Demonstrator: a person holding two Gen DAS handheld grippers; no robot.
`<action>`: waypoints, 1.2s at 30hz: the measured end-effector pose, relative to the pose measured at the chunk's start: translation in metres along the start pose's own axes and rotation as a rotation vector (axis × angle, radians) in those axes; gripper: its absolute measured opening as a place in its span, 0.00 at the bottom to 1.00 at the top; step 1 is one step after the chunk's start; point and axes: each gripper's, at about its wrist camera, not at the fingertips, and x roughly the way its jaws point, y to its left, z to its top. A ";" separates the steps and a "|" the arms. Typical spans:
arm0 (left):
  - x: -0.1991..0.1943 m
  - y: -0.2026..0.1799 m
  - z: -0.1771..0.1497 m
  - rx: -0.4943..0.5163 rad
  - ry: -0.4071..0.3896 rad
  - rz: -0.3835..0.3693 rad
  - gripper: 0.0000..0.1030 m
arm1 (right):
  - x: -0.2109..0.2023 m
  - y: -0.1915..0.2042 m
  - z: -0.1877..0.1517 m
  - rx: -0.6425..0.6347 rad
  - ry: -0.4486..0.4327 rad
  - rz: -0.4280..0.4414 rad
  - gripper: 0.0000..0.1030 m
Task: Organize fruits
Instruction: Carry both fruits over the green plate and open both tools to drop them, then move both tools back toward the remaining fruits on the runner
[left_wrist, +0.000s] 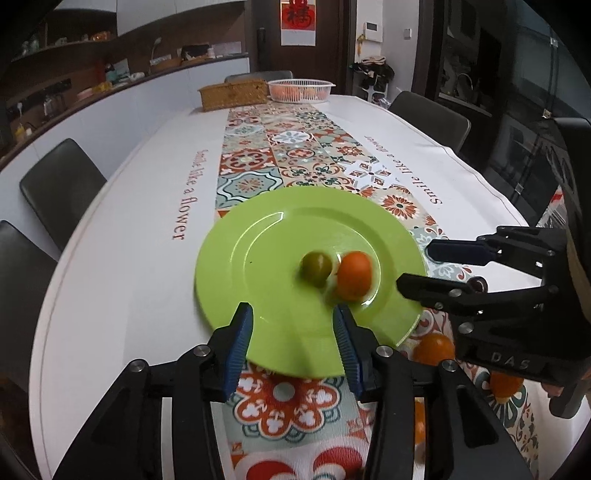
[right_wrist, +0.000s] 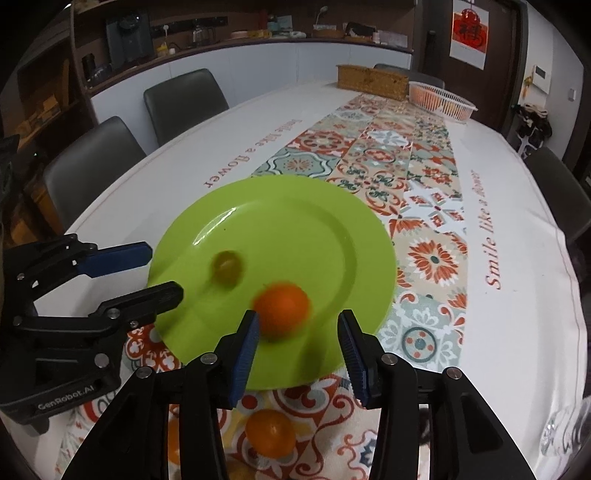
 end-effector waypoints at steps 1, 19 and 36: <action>-0.006 -0.001 -0.001 0.001 -0.011 0.007 0.45 | -0.004 0.000 -0.001 -0.002 -0.008 -0.002 0.44; -0.128 -0.046 -0.043 0.002 -0.211 0.132 0.79 | -0.127 0.009 -0.049 0.052 -0.203 -0.066 0.64; -0.181 -0.096 -0.086 -0.013 -0.293 0.118 0.86 | -0.195 0.011 -0.112 0.046 -0.302 -0.122 0.70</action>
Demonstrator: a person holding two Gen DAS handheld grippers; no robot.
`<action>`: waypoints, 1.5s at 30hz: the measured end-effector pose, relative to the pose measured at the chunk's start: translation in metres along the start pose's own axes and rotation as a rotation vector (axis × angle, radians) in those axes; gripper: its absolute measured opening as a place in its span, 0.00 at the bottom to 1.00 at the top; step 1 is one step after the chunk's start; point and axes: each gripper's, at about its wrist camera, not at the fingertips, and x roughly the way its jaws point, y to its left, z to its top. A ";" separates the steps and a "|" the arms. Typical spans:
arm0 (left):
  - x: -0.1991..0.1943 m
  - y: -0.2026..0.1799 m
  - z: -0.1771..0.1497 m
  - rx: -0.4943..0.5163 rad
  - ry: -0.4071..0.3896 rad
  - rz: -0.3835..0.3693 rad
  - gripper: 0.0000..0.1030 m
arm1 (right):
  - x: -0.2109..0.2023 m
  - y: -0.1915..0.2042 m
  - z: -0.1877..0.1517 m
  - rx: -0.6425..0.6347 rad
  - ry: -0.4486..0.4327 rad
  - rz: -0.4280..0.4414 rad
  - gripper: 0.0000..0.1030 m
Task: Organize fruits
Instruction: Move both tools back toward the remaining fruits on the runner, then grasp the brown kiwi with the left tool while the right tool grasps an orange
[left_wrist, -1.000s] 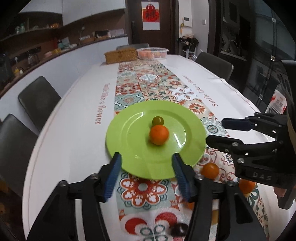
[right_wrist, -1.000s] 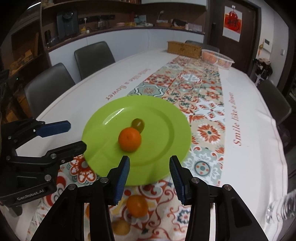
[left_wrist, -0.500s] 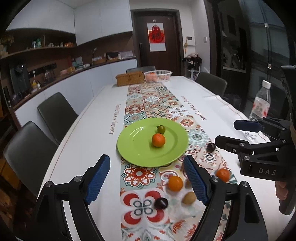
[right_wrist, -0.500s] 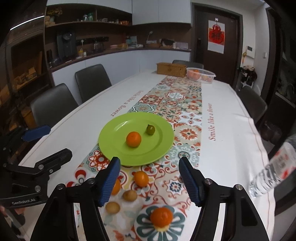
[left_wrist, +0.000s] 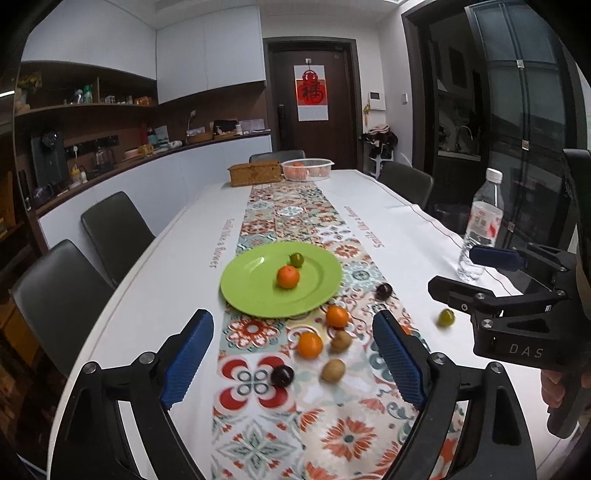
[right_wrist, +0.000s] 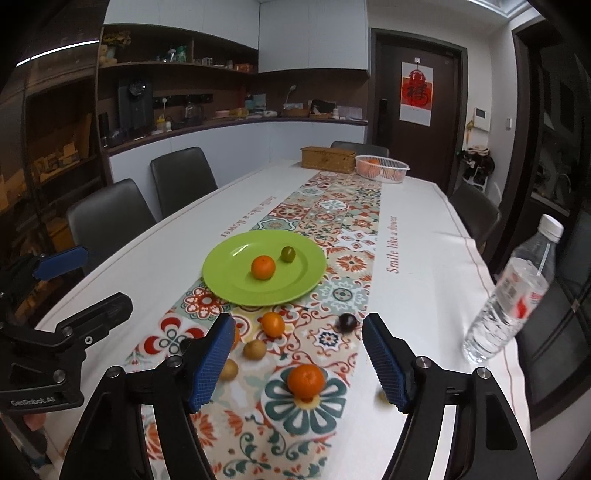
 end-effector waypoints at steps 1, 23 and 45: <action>-0.001 -0.002 -0.003 -0.002 0.005 -0.002 0.86 | -0.003 -0.001 -0.003 -0.004 -0.002 -0.003 0.70; 0.019 -0.033 -0.047 0.043 0.040 -0.010 0.86 | 0.001 -0.005 -0.051 -0.106 0.023 -0.005 0.70; 0.091 -0.037 -0.069 0.088 0.215 -0.111 0.67 | 0.074 -0.011 -0.077 -0.090 0.184 0.060 0.70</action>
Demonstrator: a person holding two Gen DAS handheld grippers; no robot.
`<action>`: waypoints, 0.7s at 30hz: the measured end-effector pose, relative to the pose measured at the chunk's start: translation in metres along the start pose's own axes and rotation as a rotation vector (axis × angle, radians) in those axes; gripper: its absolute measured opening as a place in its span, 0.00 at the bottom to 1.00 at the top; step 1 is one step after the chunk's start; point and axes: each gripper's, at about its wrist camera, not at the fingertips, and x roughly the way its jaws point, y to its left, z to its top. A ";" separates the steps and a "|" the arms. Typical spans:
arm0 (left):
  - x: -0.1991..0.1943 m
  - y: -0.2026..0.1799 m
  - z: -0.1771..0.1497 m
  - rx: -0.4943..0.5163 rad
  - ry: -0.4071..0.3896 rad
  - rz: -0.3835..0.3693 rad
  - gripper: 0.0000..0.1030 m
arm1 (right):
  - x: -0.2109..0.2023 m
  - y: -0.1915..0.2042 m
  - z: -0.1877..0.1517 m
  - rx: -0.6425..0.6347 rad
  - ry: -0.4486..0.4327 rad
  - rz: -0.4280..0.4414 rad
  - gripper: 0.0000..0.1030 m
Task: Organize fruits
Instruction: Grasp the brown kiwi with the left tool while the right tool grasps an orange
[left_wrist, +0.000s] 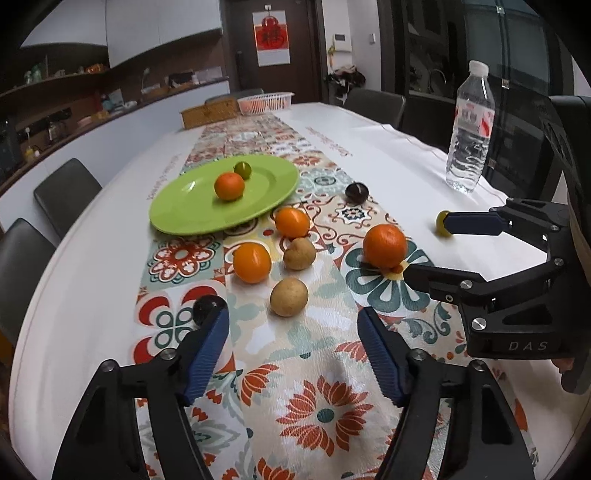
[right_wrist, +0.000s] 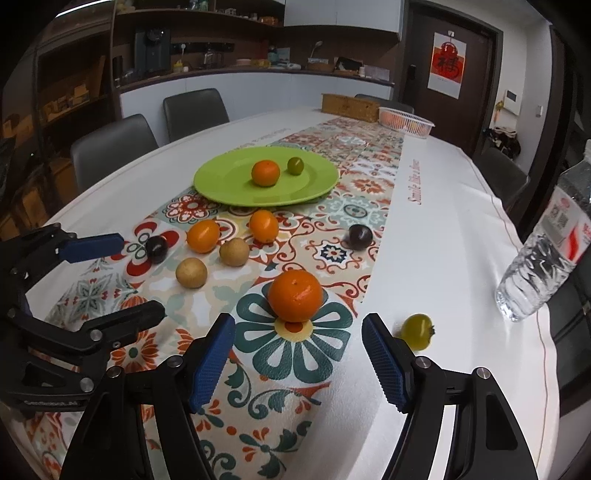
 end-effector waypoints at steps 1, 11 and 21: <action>0.003 0.002 0.000 -0.005 0.006 -0.007 0.67 | 0.002 0.000 0.000 0.002 0.005 0.002 0.69; 0.027 0.005 0.012 -0.024 0.057 -0.034 0.58 | 0.025 -0.009 0.007 0.052 0.043 0.036 0.61; 0.043 0.010 0.018 -0.076 0.114 -0.048 0.43 | 0.044 -0.013 0.010 0.088 0.082 0.068 0.50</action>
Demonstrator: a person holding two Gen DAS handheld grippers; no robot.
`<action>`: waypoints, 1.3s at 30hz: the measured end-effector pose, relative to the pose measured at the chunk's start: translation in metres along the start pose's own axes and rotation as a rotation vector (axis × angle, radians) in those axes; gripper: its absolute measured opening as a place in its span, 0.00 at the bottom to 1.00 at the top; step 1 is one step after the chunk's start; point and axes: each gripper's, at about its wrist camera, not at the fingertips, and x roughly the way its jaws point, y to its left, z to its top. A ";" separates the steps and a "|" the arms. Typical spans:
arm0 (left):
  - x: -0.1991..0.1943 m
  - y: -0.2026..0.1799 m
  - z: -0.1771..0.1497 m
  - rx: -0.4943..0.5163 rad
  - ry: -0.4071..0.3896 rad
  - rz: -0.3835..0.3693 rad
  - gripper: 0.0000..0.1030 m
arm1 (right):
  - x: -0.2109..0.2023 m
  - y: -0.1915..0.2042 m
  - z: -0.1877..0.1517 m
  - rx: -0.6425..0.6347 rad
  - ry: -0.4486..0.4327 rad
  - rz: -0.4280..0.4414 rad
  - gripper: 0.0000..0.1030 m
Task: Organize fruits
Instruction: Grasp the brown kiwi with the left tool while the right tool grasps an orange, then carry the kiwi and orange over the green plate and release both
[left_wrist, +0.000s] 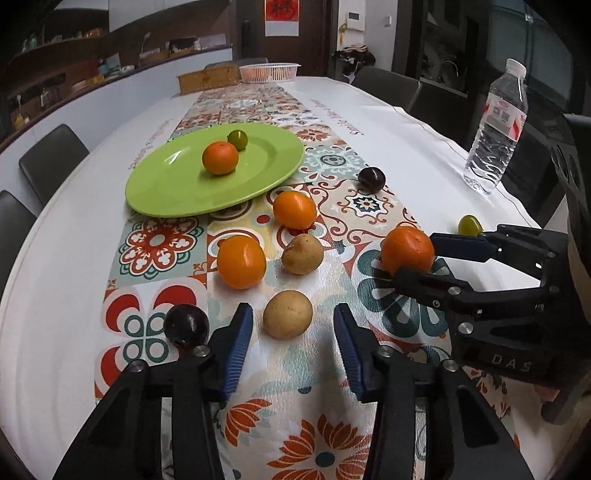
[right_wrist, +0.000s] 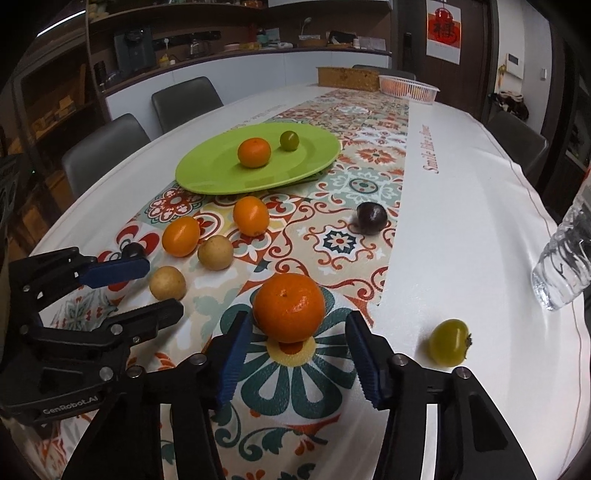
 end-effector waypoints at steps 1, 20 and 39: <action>0.001 0.000 0.001 -0.003 0.004 -0.002 0.42 | 0.001 0.001 0.000 -0.001 0.001 0.000 0.50; -0.005 0.003 0.006 -0.032 -0.005 -0.015 0.29 | 0.003 0.007 0.004 -0.005 0.005 0.005 0.41; -0.060 0.007 0.000 -0.036 -0.101 -0.008 0.29 | -0.048 0.030 0.008 -0.010 -0.071 0.004 0.41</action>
